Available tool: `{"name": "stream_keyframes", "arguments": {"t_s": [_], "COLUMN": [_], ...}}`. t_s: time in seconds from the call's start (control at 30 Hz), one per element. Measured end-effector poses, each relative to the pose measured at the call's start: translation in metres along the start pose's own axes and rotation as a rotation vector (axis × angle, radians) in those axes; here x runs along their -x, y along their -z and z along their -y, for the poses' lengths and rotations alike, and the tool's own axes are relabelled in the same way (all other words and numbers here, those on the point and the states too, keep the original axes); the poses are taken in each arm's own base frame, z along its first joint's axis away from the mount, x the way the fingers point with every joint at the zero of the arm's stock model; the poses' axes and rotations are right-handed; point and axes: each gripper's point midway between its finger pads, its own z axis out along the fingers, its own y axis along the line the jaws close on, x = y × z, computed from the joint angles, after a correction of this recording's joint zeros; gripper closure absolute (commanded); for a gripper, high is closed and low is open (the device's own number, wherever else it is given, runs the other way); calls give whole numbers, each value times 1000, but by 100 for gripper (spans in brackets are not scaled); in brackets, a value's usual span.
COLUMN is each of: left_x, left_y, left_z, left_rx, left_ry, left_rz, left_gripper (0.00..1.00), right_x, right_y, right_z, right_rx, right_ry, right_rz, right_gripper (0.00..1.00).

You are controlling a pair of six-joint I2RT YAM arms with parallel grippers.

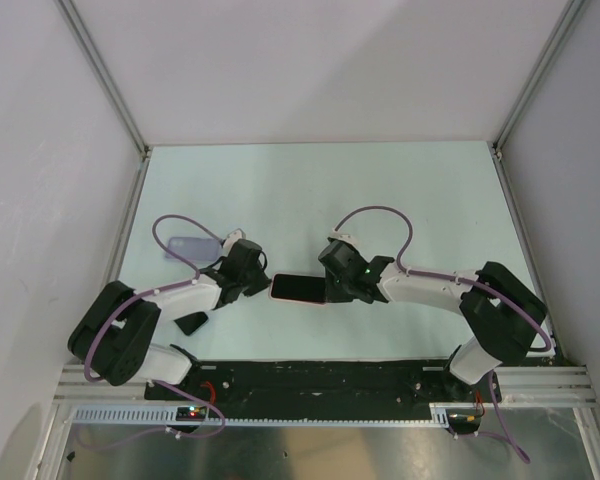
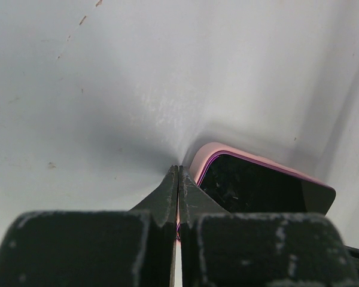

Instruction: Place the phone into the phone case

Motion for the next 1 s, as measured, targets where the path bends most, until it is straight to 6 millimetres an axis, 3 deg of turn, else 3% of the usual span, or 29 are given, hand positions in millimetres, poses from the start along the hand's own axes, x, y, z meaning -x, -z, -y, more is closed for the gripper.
{"name": "stream_keyframes", "arguments": {"t_s": [0.57, 1.0], "left_x": [0, 0], "left_y": [0, -1], "left_z": [0, 0], "left_rx": [0, -1], "left_ry": [0, 1], "left_rz": [-1, 2], "left_gripper": [100, 100], "right_x": [-3, -10], "right_y": [-6, -17], "right_z": [-1, 1], "right_rx": [3, -45], "right_ry": [-1, 29], "right_rz": [-11, -23], "right_gripper": [99, 100]}}
